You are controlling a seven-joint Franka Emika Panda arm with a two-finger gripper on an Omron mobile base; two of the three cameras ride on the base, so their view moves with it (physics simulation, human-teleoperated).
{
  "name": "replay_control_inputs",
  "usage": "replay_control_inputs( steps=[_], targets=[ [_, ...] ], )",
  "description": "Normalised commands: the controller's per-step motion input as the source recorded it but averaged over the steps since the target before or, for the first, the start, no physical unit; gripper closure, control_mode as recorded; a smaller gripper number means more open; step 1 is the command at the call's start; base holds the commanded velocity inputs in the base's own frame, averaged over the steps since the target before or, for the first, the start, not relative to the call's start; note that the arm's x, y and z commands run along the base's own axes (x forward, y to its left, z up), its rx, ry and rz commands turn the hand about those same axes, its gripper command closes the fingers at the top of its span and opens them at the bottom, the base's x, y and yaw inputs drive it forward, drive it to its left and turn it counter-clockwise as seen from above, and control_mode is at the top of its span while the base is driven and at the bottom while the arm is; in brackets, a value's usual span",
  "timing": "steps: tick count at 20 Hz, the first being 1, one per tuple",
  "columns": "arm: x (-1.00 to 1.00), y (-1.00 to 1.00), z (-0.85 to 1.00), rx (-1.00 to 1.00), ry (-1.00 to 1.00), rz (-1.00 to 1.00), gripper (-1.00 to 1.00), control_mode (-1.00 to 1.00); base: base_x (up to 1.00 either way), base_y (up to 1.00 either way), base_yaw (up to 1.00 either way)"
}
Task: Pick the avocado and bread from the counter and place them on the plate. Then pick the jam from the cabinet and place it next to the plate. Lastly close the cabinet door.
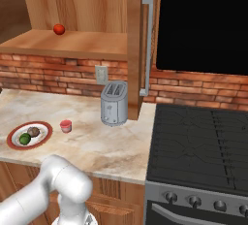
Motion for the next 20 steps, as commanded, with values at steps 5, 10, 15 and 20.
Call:
replay_control_inputs(
  steps=[5,10,15,20],
  targets=[
    [0.37,0.36,0.0,-0.2,0.2,0.0,-1.0,-1.0,0.0,0.0,0.0],
    [0.34,0.38,0.0,-0.2,0.18,0.0,-1.0,-1.0,0.0,0.0,0.0],
    [0.3,0.39,0.02,-0.18,0.14,0.0,-1.0,-1.0,0.0,0.0,0.0],
    [0.3,0.34,0.06,-0.16,0.12,0.0,-1.0,-1.0,0.0,0.0,0.0]
  ],
)
